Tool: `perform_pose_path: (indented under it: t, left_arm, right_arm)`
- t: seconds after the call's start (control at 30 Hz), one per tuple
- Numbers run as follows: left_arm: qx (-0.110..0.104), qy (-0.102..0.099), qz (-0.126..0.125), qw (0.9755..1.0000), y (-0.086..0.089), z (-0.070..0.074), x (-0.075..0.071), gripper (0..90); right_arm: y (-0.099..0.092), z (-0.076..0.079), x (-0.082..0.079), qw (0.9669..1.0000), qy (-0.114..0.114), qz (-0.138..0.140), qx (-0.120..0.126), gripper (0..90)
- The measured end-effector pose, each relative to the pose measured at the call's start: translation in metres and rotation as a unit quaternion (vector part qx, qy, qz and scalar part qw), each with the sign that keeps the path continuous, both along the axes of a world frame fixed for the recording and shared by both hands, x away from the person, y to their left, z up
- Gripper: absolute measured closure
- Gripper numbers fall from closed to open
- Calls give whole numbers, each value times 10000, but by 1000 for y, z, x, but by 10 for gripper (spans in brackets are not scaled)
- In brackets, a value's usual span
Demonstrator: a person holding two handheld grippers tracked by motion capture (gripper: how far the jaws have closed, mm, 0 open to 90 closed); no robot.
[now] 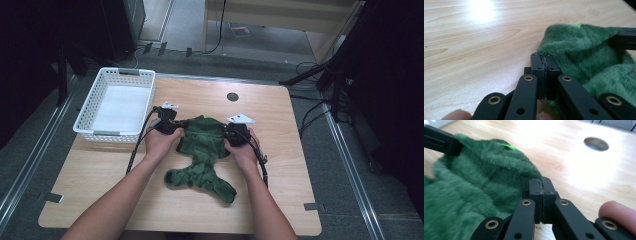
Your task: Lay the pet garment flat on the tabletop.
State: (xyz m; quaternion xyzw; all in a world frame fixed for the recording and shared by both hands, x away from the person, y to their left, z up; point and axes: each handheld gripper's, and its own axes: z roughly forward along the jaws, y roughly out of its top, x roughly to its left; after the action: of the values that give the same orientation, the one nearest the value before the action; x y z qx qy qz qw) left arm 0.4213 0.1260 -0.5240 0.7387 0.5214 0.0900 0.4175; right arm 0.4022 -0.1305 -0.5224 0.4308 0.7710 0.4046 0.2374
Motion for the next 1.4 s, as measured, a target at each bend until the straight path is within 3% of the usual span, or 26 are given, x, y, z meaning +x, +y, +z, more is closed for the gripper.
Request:
perform_pose_path:
  t: [0.07,0.1,0.17,0.23,0.27,0.33,0.37,0.43,0.47,0.5,0.57,0.63,0.7,0.8,0.97,1.0,1.03,1.07,1.1,1.13,1.17,1.2,1.23,1.3,1.37,1.4]
  left_arm:
    - [89,182,-100,9997,-4,-4,0,783]
    - [130,349,-231,9990,-6,-7,0,724]
    - [60,307,-237,9992,-4,-4,-2,631]
    - [-104,276,-215,9993,-1,-2,-2,574]
    - [-367,223,-235,9988,3,1,-1,569]
    - [-919,223,-4,9955,10,5,4,570]
    - [-1470,343,407,9877,14,5,10,579]
    - [-1552,378,542,9857,13,5,12,568]
    - [-1265,514,483,9895,4,1,16,561]
    - [-1265,514,483,9895,4,1,16,550]
    - [-849,628,334,9938,-7,-5,16,536]
    - [-446,614,212,9969,-13,-8,13,509]
    - [-169,514,233,9983,-15,-11,10,506]
    - [2,437,227,9988,-15,-13,7,560]
    - [187,334,105,9992,-20,-15,5,765]
    - [289,287,8,9992,-21,-15,4,845]
    - [289,287,8,9992,-21,-15,4,885]
    - [337,61,27,9994,-20,-12,2,896]
    - [337,61,27,9994,-20,-12,2,900]
    - [339,-264,140,9990,-19,-5,0,900]
    - [339,-264,140,9990,-19,-5,0,900]
    - [350,-592,327,9971,-18,2,-1,900]
    - [350,-592,327,9971,-18,2,-1,900]
    - [435,-664,533,9954,-20,1,2,887]
    - [582,-312,435,9969,-22,-9,5,828]
    - [582,-312,435,9969,-22,-9,5,786]
  right_arm:
    - [-2,-1,-2,9998,31,161,-107,890]
    - [-8,-6,-2,9994,296,172,-107,762]
    - [-20,-8,1,9981,557,92,234,651]
    - [-27,-6,1,9977,527,5,436,632]
    - [-37,0,3,9938,478,-241,970,631]
    - [-40,3,5,9913,439,-367,1188,637]
    - [-37,9,12,9867,465,-511,1472,643]
    - [-25,12,19,9853,556,-549,1521,642]
    - [-17,13,22,9855,640,-565,1464,639]
    - [-17,13,22,9855,640,-565,1464,639]
    - [-2,10,25,9869,816,-574,1265,624]
    - [13,-1,25,9905,1017,-622,685,616]
    - [14,-4,24,9908,1038,-671,558,620]
    - [6,-13,24,9850,1286,-844,784,652]
    - [8,-17,22,9889,1249,-633,502,749]
    - [11,-15,20,9907,1218,-533,305,866]
    - [11,-15,20,9907,1218,-533,305,866]
    - [14,-14,18,9936,1062,-339,161,893]
    - [14,-14,18,9936,1062,-339,161,893]
    - [14,-6,13,9980,576,-206,129,898]
    - [14,-6,13,9980,576,-206,129,898]
    - [13,5,9,9993,79,-235,277,898]
    - [12,10,9,9990,-133,-337,276,898]
    - [12,15,10,9983,-230,-466,282,894]
    - [12,11,15,9989,269,-282,263,868]
    - [12,11,15,9989,269,-282,263,868]
